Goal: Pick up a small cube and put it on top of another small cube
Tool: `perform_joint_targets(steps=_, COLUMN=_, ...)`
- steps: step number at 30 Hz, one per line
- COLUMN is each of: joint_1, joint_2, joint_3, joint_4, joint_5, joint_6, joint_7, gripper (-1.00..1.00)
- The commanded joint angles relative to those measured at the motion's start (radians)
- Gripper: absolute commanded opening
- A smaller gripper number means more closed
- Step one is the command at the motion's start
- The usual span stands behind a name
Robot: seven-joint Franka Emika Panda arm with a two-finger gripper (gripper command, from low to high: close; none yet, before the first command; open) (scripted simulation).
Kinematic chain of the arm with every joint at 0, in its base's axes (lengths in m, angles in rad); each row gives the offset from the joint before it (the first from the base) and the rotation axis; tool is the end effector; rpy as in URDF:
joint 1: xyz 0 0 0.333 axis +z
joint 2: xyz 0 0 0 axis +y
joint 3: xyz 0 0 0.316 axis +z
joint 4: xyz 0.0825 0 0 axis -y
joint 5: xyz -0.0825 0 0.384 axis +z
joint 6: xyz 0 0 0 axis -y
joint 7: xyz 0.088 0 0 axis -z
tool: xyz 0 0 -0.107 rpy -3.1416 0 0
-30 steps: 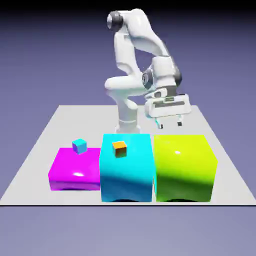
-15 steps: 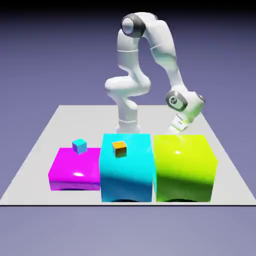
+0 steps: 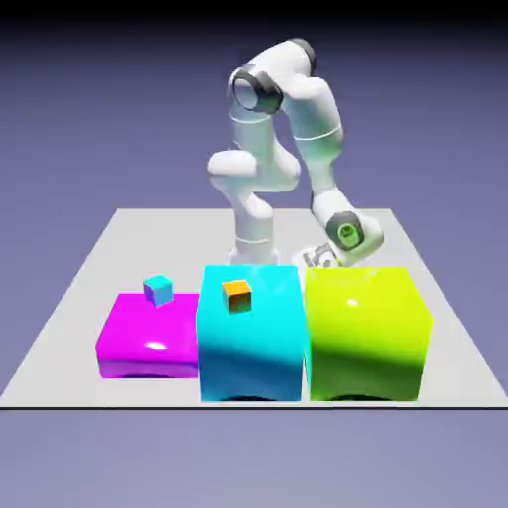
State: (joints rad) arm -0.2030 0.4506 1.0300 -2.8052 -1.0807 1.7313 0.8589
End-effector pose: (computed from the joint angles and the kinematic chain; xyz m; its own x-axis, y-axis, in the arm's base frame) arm 0.1725 0.1678 0.1214 0.5713 0.5223 -0.6331 0.7969 -0.1685 0.5801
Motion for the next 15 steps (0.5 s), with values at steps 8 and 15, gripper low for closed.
perform_joint_targets(steps=8, joint_1=-0.111, joint_2=0.099, joint_3=0.078, joint_4=-0.066, joint_5=-0.320, joint_6=-0.148, joint_7=0.013, gripper=0.00)
perform_joint_targets(steps=15, joint_1=-0.088, joint_2=0.204, joint_3=-0.140, joint_4=-0.039, joint_5=-0.532, joint_6=-0.167, joint_7=0.057, gripper=0.00)
